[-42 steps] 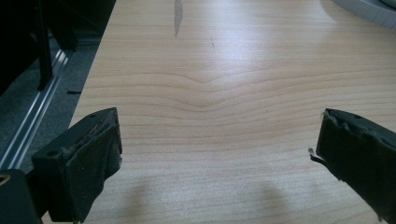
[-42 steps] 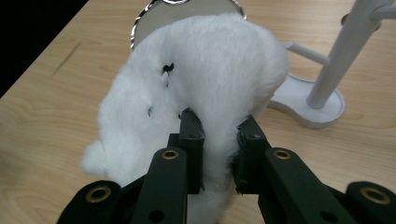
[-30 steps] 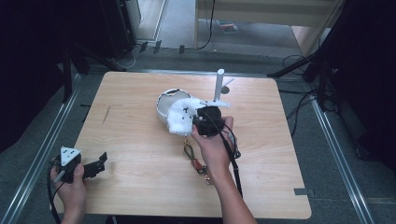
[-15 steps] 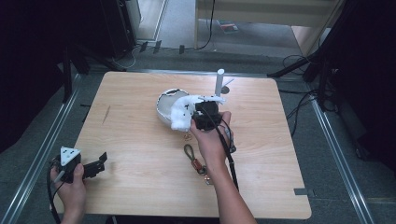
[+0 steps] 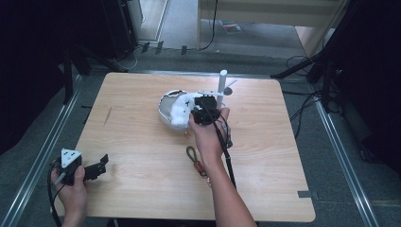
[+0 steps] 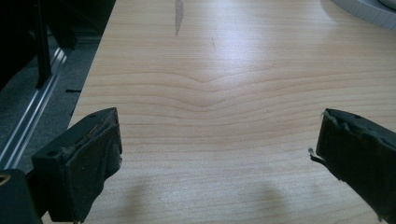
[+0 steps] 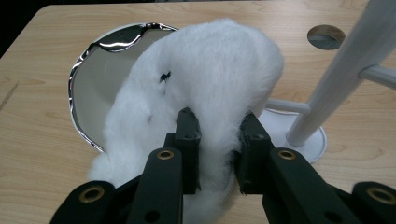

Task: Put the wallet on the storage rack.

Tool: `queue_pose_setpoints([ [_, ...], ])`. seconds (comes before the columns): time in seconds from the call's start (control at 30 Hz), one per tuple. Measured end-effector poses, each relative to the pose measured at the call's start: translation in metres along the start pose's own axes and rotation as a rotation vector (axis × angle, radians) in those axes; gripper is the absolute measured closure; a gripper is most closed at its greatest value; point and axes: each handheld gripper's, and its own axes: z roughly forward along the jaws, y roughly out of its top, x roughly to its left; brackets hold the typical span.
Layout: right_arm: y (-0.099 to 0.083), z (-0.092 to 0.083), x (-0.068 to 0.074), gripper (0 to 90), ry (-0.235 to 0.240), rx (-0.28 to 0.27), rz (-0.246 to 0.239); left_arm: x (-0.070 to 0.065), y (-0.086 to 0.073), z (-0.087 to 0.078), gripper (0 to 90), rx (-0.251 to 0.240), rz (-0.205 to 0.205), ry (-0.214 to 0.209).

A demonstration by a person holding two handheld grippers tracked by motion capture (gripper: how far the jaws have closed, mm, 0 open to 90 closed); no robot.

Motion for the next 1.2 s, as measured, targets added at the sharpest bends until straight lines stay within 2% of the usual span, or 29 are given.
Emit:
queue_pose_setpoints([
  [0.13, 0.004, 0.006, 0.006, 71.9, -0.008, -0.009, 0.002, 0.000, 0.000, 0.000, 0.7, 0.000, -0.002, 0.000],
  [0.2, 0.004, 0.008, 0.008, 66.0, 0.000, -0.029, -0.001, 0.000, 0.000, 0.000, 0.7, 0.001, -0.003, 0.000],
  [0.23, 0.005, 0.009, 0.009, 59.0, 0.012, -0.044, -0.014, 0.000, 0.000, 0.000, 0.7, 0.001, -0.003, -0.001],
  [0.27, 0.005, 0.010, 0.010, 55.7, 0.023, -0.055, -0.025, 0.000, 0.000, 0.000, 0.7, 0.002, -0.004, -0.001],
  [0.33, 0.005, 0.010, 0.010, 53.9, 0.027, -0.059, -0.030, 0.000, 0.000, 0.000, 0.7, 0.003, -0.005, -0.001],
  [0.5, 0.005, 0.005, 0.011, 47.2, 0.088, -0.075, -0.044, 0.000, 0.000, 0.000, 0.7, 0.004, -0.007, 0.001],
  [0.6, 0.004, 0.001, 0.010, 44.1, 0.108, -0.069, -0.042, 0.000, 0.000, 0.000, 0.7, 0.005, -0.007, 0.003],
  [0.67, 0.003, 0.001, 0.010, 40.5, 0.120, -0.067, -0.065, 0.000, 0.000, 0.000, 0.7, 0.007, -0.006, 0.004],
  [0.8, 0.000, 0.002, 0.013, 37.3, 0.117, -0.076, -0.145, 0.000, 0.001, 0.001, 0.7, 0.010, -0.002, 0.008],
  [0.83, 0.000, 0.002, 0.013, 39.1, 0.122, -0.081, -0.155, 0.000, 0.001, 0.001, 0.7, 0.012, -0.001, 0.009],
  [0.87, 0.000, 0.002, 0.013, 44.5, 0.117, -0.093, -0.168, 0.000, 0.001, 0.001, 0.7, 0.012, -0.001, 0.009],
  [0.93, 0.000, 0.001, 0.014, 55.3, 0.077, -0.109, -0.176, 0.000, 0.001, 0.001, 0.7, 0.012, 0.000, 0.010],
  [1.0, 0.001, 0.003, 0.014, 61.1, 0.056, -0.115, -0.165, 0.000, 0.001, 0.001, 0.7, 0.012, -0.001, 0.010],
  [1.03, 0.001, 0.006, 0.015, 65.5, 0.025, -0.110, -0.167, 0.000, 0.001, 0.001, 0.7, 0.011, -0.003, 0.009],
  [1.07, 0.001, 0.006, 0.015, 65.5, 0.025, -0.110, -0.167, 0.000, 0.001, 0.001, 0.7, 0.012, -0.004, 0.009],
  [1.2, 0.000, 0.013, 0.018, 68.2, -0.031, -0.114, -0.193, 0.000, 0.001, 0.001, 0.7, 0.013, -0.005, 0.007],
])
